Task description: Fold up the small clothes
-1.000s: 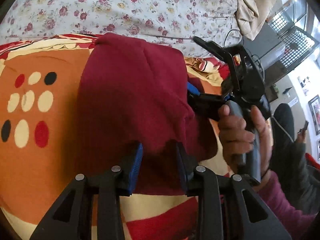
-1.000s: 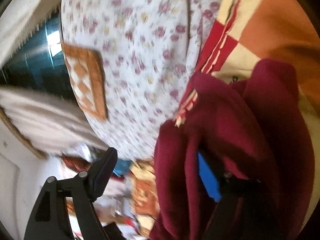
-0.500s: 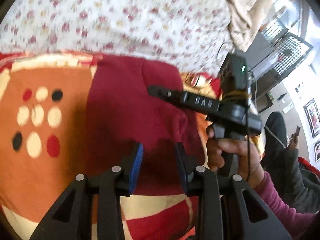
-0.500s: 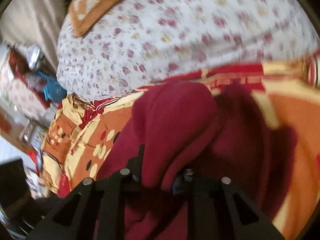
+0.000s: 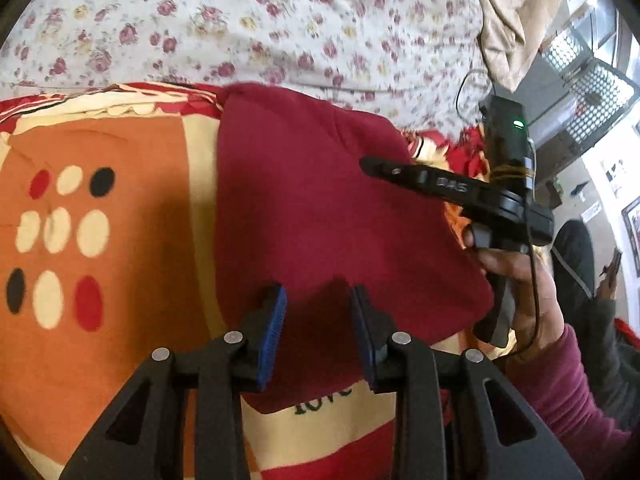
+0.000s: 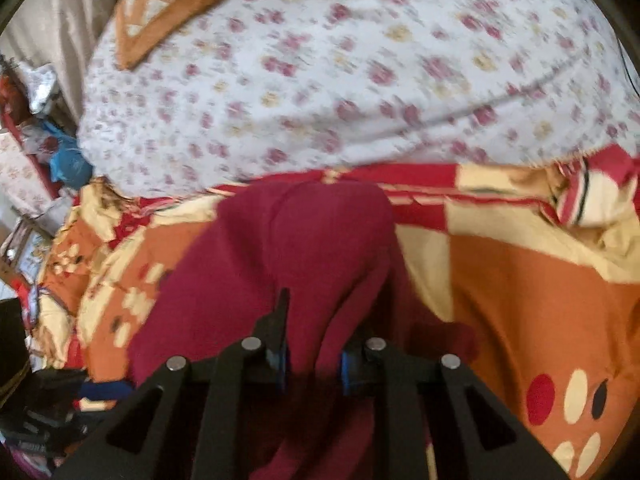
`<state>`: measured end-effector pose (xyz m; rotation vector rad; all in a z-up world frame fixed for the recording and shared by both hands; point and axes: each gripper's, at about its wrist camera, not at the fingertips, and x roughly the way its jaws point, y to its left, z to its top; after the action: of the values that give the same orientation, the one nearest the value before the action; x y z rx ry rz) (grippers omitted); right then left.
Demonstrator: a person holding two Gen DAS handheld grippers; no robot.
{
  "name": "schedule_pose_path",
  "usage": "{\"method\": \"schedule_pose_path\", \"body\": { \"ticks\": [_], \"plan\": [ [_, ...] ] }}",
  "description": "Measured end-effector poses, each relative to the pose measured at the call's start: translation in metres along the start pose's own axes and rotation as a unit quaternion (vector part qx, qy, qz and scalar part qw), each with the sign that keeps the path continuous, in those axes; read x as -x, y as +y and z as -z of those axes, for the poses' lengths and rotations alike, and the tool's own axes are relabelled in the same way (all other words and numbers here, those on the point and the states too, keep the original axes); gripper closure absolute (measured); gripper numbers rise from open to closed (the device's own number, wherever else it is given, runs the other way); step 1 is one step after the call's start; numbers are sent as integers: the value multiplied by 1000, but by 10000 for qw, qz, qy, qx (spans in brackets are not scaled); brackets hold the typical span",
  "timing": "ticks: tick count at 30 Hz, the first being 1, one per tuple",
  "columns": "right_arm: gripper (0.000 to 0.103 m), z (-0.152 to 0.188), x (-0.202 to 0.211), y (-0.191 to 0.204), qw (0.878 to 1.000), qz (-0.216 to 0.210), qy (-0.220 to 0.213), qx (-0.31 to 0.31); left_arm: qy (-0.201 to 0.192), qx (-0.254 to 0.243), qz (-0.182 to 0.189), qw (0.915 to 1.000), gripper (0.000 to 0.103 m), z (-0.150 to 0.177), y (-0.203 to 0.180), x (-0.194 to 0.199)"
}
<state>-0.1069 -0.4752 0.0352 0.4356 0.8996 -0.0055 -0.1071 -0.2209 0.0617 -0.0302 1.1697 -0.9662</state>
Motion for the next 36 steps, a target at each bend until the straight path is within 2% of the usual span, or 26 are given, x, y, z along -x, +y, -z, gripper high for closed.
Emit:
{"method": "schedule_pose_path", "body": {
  "ticks": [1, 4, 6, 8, 11, 15, 16, 18, 21, 26, 29, 31, 32, 33, 34, 35, 36],
  "plan": [
    [85, 6, -9, -8, 9999, 43, 108, -95, -18, -39, -48, 10000, 81, 1, -2, -1],
    [79, 13, -6, -16, 9990, -84, -59, -434, -41, -116, -177, 9998, 81, 1, -6, -2],
    [65, 14, 4, -16, 9984, -18, -121, -548, -34, -131, -220, 9997, 81, 1, -7, -2],
    [62, 19, 19, -10, 9984, -6, -154, -552, -43, -137, -243, 9996, 81, 2, -6, -2],
    [49, 31, 39, 5, 9988, -150, -135, -448, -58, -154, -277, 9995, 81, 3, -7, -1],
    [47, 49, 49, 18, 9987, -336, -71, -372, -69, -185, -347, 9992, 81, 4, -9, -2],
    [48, 54, 48, 20, 9989, -344, -18, -317, -68, -178, -356, 9992, 81, 4, -9, -2],
    [84, 63, 41, 24, 9999, -104, 109, -64, -63, -147, -340, 9993, 81, 3, -9, 0],
    [87, 75, 47, 20, 9999, -80, 38, -59, -82, -135, -322, 9994, 81, 1, -9, 7],
    [89, 97, 56, 15, 10000, -12, 40, 19, -221, -201, -555, 9980, 80, -11, -7, 14],
    [89, 99, 58, 9, 9997, -166, 19, -197, -227, -140, -580, 9980, 75, -20, -2, 8],
    [85, 96, 65, 7, 9988, -311, -97, -373, -263, -122, -656, 9974, 71, -26, 3, 3],
    [77, 91, 72, 6, 9978, -325, -294, -503, -286, -97, -667, 9973, 71, -30, 5, 2],
    [63, 87, 77, 5, 9971, -256, -443, -556, -314, -50, -651, 9974, 69, -34, 8, 0],
    [55, 83, 78, 5, 9968, -189, -522, -572, -332, 14, -621, 9975, 69, -38, 12, -3],
    [42, 75, 80, 5, 9961, -30, -637, -602, -330, 73, -591, 9977, 69, -42, 14, -5],
    [34, 68, 79, 5, 9956, 70, -694, -629, -315, 147, -575, 9977, 69, -47, 18, -9]
  ]
}}
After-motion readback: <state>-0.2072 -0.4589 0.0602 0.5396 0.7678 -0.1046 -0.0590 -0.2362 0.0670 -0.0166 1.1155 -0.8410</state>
